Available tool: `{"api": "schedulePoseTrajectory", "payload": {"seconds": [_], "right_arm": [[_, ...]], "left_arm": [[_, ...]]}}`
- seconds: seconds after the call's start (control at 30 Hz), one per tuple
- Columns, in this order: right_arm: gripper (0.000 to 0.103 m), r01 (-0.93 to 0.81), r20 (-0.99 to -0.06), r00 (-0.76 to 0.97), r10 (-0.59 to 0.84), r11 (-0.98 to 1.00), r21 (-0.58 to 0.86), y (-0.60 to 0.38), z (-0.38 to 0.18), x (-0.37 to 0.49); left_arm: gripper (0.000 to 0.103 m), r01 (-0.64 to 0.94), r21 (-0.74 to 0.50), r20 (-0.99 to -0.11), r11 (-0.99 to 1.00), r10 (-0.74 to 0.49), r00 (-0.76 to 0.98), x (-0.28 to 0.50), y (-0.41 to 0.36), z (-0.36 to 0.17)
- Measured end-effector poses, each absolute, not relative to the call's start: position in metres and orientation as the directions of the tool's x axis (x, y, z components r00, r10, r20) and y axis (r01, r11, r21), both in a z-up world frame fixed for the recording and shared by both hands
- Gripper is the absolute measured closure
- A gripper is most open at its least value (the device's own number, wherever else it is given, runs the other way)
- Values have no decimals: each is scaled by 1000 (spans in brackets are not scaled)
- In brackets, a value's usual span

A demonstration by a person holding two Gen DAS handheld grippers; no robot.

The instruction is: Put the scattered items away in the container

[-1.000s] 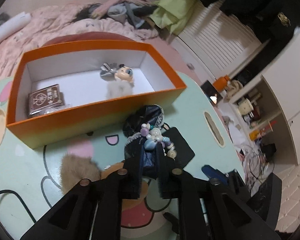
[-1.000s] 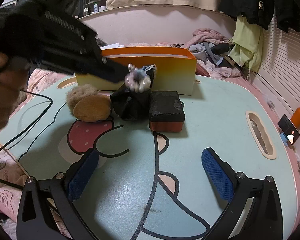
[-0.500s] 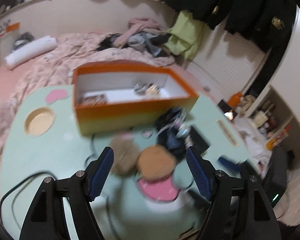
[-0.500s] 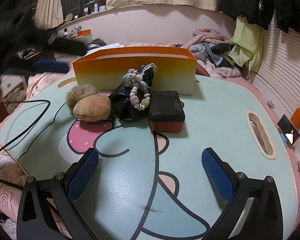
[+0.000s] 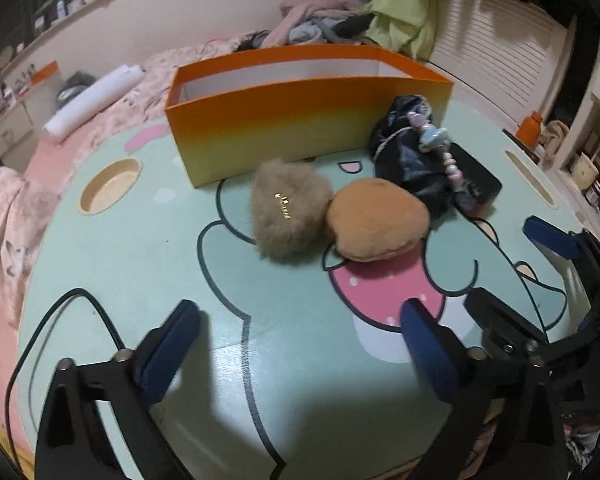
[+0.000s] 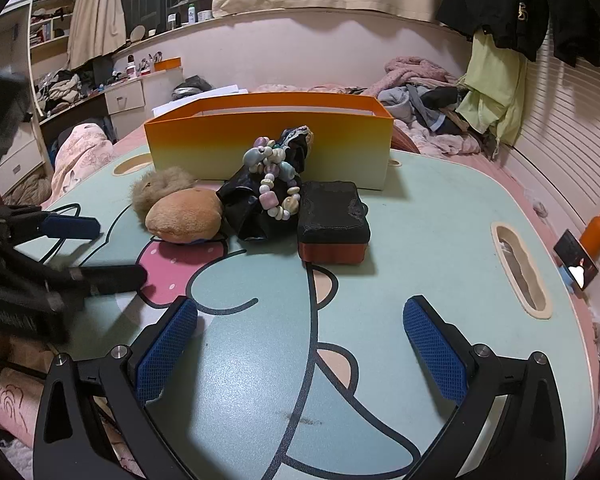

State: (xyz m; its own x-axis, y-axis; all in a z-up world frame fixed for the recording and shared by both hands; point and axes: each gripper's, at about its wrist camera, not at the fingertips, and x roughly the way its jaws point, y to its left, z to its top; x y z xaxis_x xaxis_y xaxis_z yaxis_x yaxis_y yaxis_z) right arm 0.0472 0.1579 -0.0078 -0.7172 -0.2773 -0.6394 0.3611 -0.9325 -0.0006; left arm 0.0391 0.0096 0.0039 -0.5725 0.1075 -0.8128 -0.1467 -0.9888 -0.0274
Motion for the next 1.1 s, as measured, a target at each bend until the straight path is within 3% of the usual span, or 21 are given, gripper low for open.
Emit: {"api": "schedulePoseTrajectory", "payload": {"seconds": [0.4,0.67,0.73,0.8,0.9,1.03,1.1], "right_arm": [[0,377,-656,-700,-282,-926,-3,161,-1,51],[1,391,-556,-756,-345,-920,39,182,65,38],[6,380,-547,-765,-341,-924,45,184,84,20],[17,382,-556,-751,-356,-921,73,184,100,-4],[30,373,-616,-696,-371,-919,132,175,116,-53],[31,362,-710,-585,-392,-910,204,148,112,-111],[34,328,-761,-556,-334,-930,168,131,101,-136]], "left_arm": [[0,-147,-33,-808,-989,113,-579,42,10,3],[0,-147,-32,-808,-989,112,-579,42,10,3],[0,-147,-32,-808,-989,112,-579,42,10,3],[0,-146,-32,-808,-989,112,-579,42,10,3],[0,-146,-32,-808,-989,112,-579,43,10,3],[0,-147,-33,-807,-989,113,-579,43,10,3],[0,-147,-33,-807,-989,113,-580,43,11,3]]}}
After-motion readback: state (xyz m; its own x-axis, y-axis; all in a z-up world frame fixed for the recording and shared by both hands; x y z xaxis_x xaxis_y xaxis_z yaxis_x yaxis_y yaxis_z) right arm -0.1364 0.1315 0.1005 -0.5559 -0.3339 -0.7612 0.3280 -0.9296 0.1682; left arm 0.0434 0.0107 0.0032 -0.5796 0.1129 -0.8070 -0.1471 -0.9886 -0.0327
